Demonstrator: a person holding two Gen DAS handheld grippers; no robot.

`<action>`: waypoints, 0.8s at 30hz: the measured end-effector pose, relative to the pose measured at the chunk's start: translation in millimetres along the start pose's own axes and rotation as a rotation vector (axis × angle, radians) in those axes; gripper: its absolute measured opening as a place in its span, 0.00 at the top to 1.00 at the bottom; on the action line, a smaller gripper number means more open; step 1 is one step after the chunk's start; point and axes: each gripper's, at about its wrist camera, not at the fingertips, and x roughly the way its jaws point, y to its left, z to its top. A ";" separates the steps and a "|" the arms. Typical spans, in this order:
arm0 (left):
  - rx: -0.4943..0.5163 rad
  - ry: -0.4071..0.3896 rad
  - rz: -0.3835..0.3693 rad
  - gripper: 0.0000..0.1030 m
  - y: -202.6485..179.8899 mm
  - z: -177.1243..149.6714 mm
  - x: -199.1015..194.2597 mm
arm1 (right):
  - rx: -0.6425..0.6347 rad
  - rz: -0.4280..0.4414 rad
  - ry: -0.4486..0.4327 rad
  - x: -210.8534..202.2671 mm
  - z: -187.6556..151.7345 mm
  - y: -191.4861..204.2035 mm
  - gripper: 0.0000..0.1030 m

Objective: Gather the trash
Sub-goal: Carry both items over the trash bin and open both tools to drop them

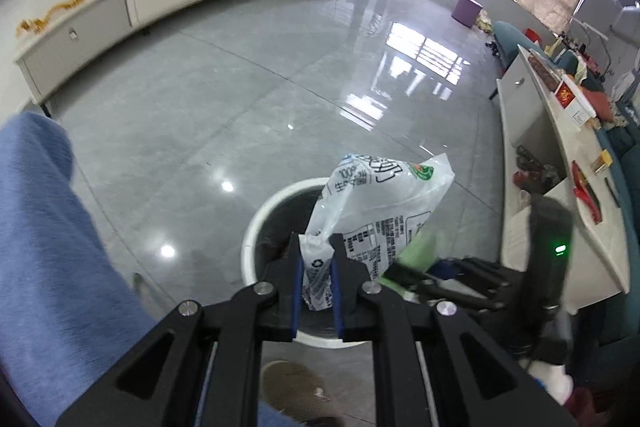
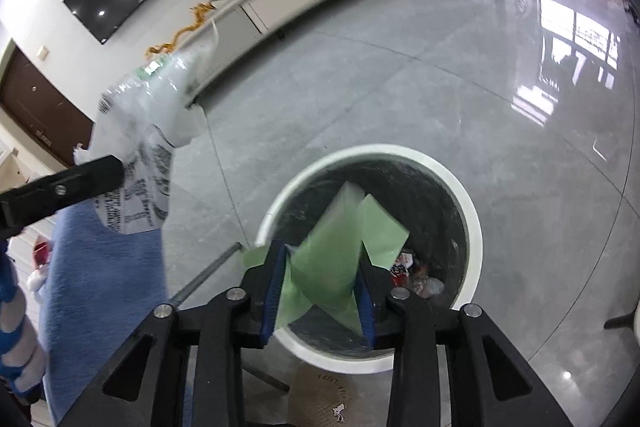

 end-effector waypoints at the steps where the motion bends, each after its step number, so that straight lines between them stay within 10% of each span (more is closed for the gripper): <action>1: -0.006 0.009 -0.011 0.88 -0.4 2.0 4.8 | 0.005 -0.013 0.009 4.1 -0.6 -3.9 0.64; 11: -0.040 0.063 -0.054 0.85 -7.2 5.3 28.0 | 0.043 -0.057 0.002 -7.3 -6.0 -11.3 0.53; 15: -0.057 0.039 -0.048 0.39 -8.5 2.7 25.8 | 0.062 -0.069 -0.018 -20.6 -9.9 -16.2 0.53; 24: -0.038 -0.018 -0.044 0.39 -14.4 -0.6 -2.8 | 0.098 -0.102 -0.062 -61.5 -22.6 -26.0 0.53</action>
